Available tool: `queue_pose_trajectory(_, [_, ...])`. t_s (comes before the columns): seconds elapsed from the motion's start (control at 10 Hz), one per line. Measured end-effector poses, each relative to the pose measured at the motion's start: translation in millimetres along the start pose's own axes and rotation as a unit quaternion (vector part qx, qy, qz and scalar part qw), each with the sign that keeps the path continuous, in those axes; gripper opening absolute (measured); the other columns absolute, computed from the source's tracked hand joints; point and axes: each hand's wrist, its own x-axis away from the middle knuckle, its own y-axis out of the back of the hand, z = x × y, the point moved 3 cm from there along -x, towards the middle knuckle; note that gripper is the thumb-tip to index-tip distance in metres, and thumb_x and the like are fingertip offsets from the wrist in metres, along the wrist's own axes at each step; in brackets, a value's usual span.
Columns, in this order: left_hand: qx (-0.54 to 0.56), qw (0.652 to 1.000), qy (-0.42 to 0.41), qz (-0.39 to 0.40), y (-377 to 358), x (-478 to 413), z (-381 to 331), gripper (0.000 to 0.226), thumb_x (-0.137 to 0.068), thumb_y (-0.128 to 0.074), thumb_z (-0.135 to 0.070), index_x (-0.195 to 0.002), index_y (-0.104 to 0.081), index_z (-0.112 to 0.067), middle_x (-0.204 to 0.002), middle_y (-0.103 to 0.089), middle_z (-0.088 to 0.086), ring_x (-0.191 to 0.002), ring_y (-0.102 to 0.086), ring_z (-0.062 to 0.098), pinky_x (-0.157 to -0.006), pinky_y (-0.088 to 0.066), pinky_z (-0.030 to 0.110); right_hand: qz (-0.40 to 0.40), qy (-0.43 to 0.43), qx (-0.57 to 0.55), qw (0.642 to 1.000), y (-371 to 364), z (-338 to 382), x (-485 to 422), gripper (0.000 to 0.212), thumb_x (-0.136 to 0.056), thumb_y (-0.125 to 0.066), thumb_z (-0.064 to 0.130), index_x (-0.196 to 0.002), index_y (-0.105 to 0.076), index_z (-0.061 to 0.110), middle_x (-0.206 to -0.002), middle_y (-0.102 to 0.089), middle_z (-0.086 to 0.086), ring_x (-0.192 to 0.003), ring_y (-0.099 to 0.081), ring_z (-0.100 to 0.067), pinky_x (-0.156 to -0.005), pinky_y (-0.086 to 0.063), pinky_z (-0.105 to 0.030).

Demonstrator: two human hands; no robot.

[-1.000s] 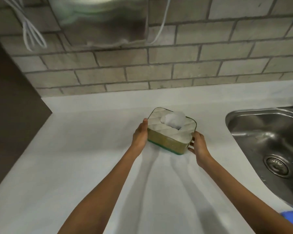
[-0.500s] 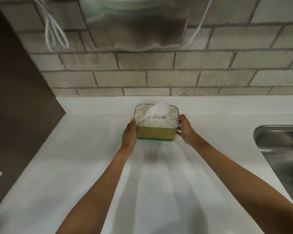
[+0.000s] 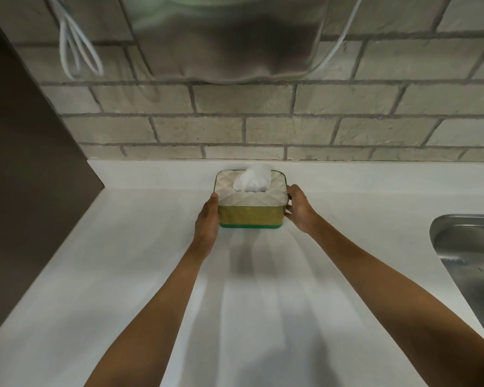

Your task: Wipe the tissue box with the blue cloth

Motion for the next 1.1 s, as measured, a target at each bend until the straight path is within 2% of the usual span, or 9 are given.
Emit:
queue_pose_trajectory(0.1, [-0.004,1.0,-0.01,0.007,0,0,3,0.047,-0.095,-0.027,-0.054,-0.13,-0.047,-0.031,-0.119,-0.049,-0.012,-0.112,-0.047,0.01,-0.096,-0.034,0.029,0.011,0.011,0.005,1.0,0,0,-3,0.028,-0.091,-0.024,0.02,-0.105,-0.048,0.014,-0.079,-0.049,0.004,-0.071,-0.044,-0.011,-0.074,-0.038,-0.024])
queue_pose_trajectory(0.2, [-0.012,1.0,-0.008,0.006,1,-1,6,0.056,-0.095,-0.025,-0.055,-0.14,-0.04,-0.026,-0.125,-0.045,-0.012,-0.115,-0.041,0.009,-0.105,-0.033,0.032,0.006,0.015,0.026,1.0,1,-3,-2,0.025,-0.093,-0.024,0.021,-0.097,-0.048,0.016,-0.083,-0.05,0.004,-0.075,-0.046,-0.011,-0.07,-0.036,-0.023])
queue_pose_trajectory(0.3, [-0.009,1.0,0.014,-0.009,2,-4,7,0.058,-0.094,-0.024,-0.056,-0.141,-0.04,-0.024,-0.139,-0.046,-0.002,-0.125,-0.043,0.017,-0.114,-0.031,0.041,-0.007,0.011,0.034,0.999,4,-10,-4,0.018,-0.092,-0.024,0.021,-0.095,-0.04,0.014,-0.098,-0.045,-0.003,-0.091,-0.041,-0.018,-0.081,-0.032,-0.028])
queue_pose_trajectory(0.4, [-0.008,1.0,0.022,0.002,0,-5,8,0.058,-0.094,-0.024,-0.056,-0.14,-0.04,-0.024,-0.145,-0.044,0.001,-0.133,-0.041,0.021,-0.115,-0.029,0.042,-0.001,0.014,0.01,1.0,3,-15,-6,0.026,-0.092,-0.023,0.022,-0.103,-0.045,0.014,-0.09,-0.051,0.0,-0.083,-0.046,-0.014,-0.085,-0.034,-0.029])
queue_pose_trajectory(0.5, [-0.007,1.0,0.018,0.015,-1,-5,8,0.058,-0.094,-0.023,-0.057,-0.142,-0.037,-0.026,-0.147,-0.043,0.002,-0.134,-0.04,0.022,-0.116,-0.027,0.043,0.001,0.014,-0.001,1.0,1,-15,-7,0.026,-0.092,-0.023,0.021,-0.102,-0.046,0.012,-0.082,-0.05,0.002,-0.074,-0.045,-0.011,-0.084,-0.035,-0.029])
queue_pose_trajectory(0.8, [-0.011,0.999,0.029,0.011,-1,-10,9,0.059,-0.093,-0.024,-0.058,-0.142,-0.037,-0.027,-0.148,-0.042,0.002,-0.135,-0.04,0.022,-0.116,-0.027,0.044,0.007,0.01,-0.009,1.0,-2,-15,-9,0.026,-0.093,-0.023,0.021,-0.105,-0.045,0.012,-0.084,-0.052,0.003,-0.076,-0.047,-0.01,-0.085,-0.036,-0.029])
queue_pose_trajectory(0.9, [-0.019,0.999,0.025,0.009,0,-9,8,0.06,-0.093,-0.024,-0.059,-0.143,-0.035,-0.027,-0.149,-0.04,0.001,-0.136,-0.039,0.021,-0.116,-0.026,0.043,0.01,0.009,-0.002,1.0,-3,-13,-6,0.026,-0.093,-0.024,0.022,-0.1,-0.048,0.015,-0.088,-0.053,0.002,-0.077,-0.048,-0.01,-0.083,-0.039,-0.027])
queue_pose_trajectory(1.0, [-0.033,0.999,0.039,0.006,1,-8,12,0.07,-0.089,-0.024,-0.065,-0.148,-0.022,-0.028,-0.156,-0.028,-0.001,-0.142,-0.029,0.023,-0.118,-0.021,0.048,0.004,0.018,0.002,1.0,-2,-14,-7,0.033,-0.094,-0.025,0.023,-0.118,-0.045,0.013,-0.122,-0.048,-0.003,-0.107,-0.049,-0.019,-0.095,-0.036,-0.03])
queue_pose_trajectory(1.1, [-0.035,0.998,0.056,-0.003,1,-5,16,0.074,-0.088,-0.025,-0.066,-0.149,-0.017,-0.025,-0.157,-0.025,0.002,-0.143,-0.027,0.027,-0.117,-0.023,0.05,-0.042,0.008,0.021,0.999,5,-17,-2,0.051,-0.093,-0.028,0.024,-0.142,-0.03,0.011,-0.148,-0.033,-0.009,-0.136,-0.032,-0.025,-0.11,-0.025,-0.037])
